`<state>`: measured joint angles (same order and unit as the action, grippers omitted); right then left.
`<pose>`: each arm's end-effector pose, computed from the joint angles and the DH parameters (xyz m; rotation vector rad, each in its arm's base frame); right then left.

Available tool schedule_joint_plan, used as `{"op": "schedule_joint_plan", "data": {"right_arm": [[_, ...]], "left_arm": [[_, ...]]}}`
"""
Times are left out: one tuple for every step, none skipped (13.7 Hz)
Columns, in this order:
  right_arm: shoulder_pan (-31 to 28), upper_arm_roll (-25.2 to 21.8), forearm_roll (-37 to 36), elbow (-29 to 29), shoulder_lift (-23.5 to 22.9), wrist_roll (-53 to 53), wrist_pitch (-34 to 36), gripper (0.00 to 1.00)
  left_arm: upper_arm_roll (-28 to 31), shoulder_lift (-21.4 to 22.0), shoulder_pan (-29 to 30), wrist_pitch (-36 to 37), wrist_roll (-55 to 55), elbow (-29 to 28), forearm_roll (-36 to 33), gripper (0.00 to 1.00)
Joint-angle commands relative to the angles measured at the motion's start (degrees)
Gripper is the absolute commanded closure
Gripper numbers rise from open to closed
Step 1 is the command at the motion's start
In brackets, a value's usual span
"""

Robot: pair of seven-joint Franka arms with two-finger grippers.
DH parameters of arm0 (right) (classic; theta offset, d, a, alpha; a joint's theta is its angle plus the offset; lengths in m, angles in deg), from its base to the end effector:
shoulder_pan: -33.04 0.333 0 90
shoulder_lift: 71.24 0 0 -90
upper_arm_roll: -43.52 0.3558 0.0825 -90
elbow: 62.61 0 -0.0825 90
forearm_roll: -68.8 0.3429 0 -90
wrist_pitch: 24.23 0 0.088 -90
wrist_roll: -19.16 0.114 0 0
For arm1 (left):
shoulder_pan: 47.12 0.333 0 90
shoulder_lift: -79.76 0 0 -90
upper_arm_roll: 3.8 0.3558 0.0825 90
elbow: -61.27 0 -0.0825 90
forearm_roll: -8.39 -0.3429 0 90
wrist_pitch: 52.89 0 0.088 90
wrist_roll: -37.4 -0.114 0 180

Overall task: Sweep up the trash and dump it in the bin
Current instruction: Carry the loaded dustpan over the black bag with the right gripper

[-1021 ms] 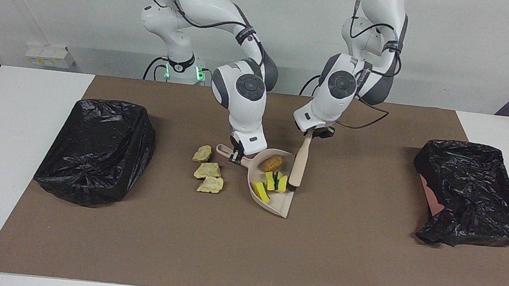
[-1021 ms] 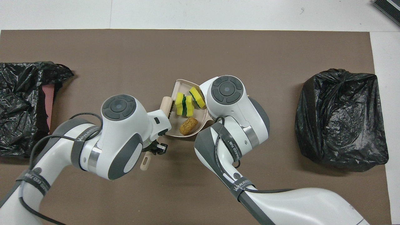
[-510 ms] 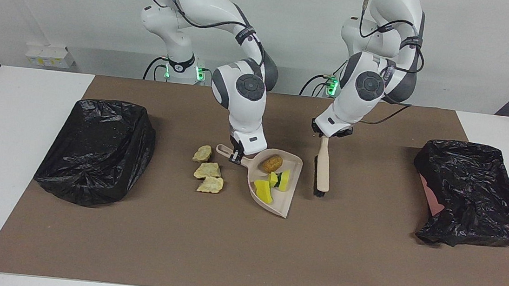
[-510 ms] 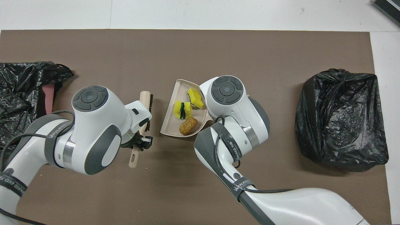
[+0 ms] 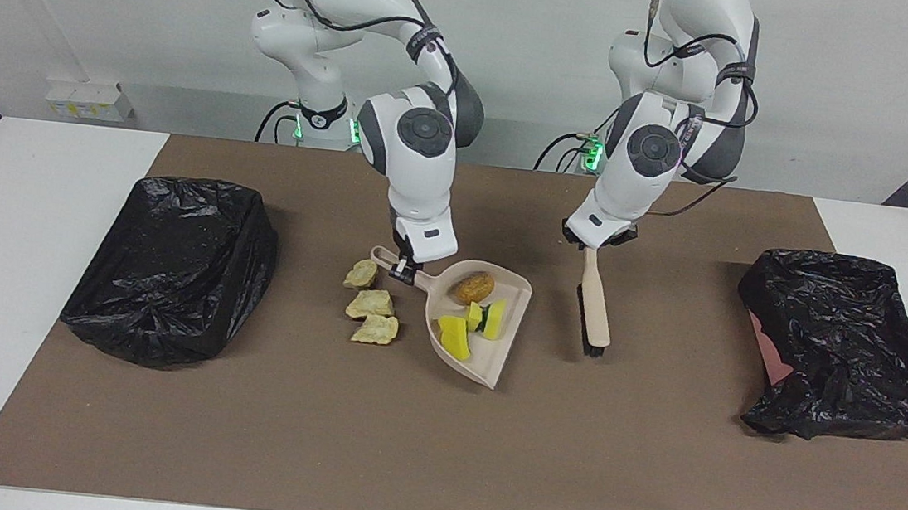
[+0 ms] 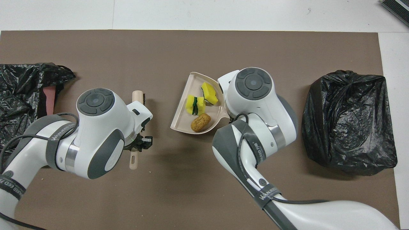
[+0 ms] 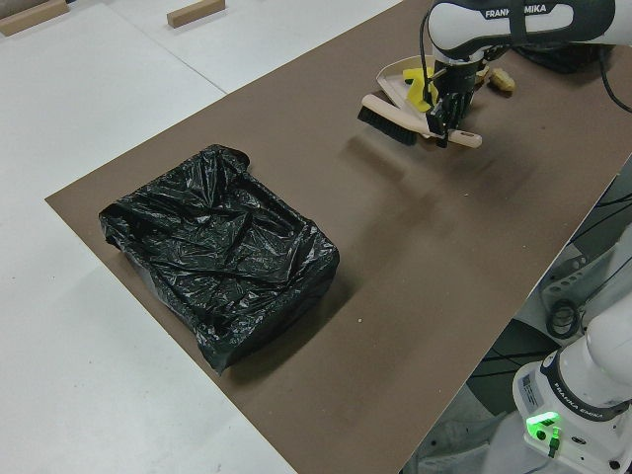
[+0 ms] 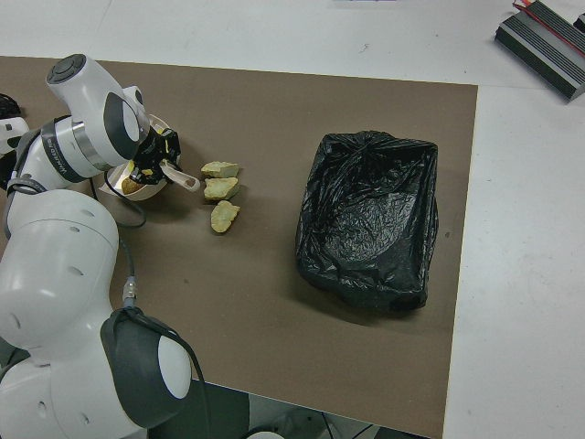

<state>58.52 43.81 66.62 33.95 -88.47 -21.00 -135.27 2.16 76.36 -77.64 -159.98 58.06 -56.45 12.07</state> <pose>0.5540 0.2639 0.4675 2.5997 1.7126 -0.0807 0.4499 -0.2123 0.4450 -3.0723 0.0631 0.3797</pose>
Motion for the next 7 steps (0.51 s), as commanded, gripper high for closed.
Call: {"op": "schedule_joint_plan", "data": {"right_arm": [[-3.76, 0.68, 0.34, 1.71, 5.62, -1.68, 4.49, 1.0], [-5.17, 0.59, 0.25, 1.71, 7.11, -2.38, 7.04, 1.0], [-5.79, 0.5, -0.19, 1.71, 8.43, -2.56, 8.28, 1.0], [-6.58, 0.5, -0.45, 1.71, 9.66, -2.3, 8.64, 1.0], [-7.55, 0.42, -0.72, 1.79, 10.72, -2.04, 9.43, 1.0], [-8.86, 0.33, -0.89, 1.71, 11.86, -2.21, 10.83, 1.0], [-10.88, 0.24, -0.98, 1.79, 13.26, -2.38, 12.15, 1.0]], "left_arm": [[-0.25, 2.43, 0.03, -3.46, 1.66, -3.56, -1.04, 1.0], [-0.25, 2.78, -0.15, -4.78, 2.36, -4.26, -1.04, 1.0], [-0.25, 2.87, -0.41, -5.57, 2.98, -4.7, -1.04, 1.0], [-0.43, 3.04, -0.59, -6.28, 3.16, -5.06, -1.04, 1.0], [-0.51, 3.22, -0.76, -6.98, 3.24, -5.5, -1.04, 1.0], [-0.6, 4.01, -0.85, -8.29, 4.46, -6.89, -1.04, 1.0], [-0.86, 5.06, -1.29, -10.05, 6.22, -8.99, -1.04, 1.0]]}}
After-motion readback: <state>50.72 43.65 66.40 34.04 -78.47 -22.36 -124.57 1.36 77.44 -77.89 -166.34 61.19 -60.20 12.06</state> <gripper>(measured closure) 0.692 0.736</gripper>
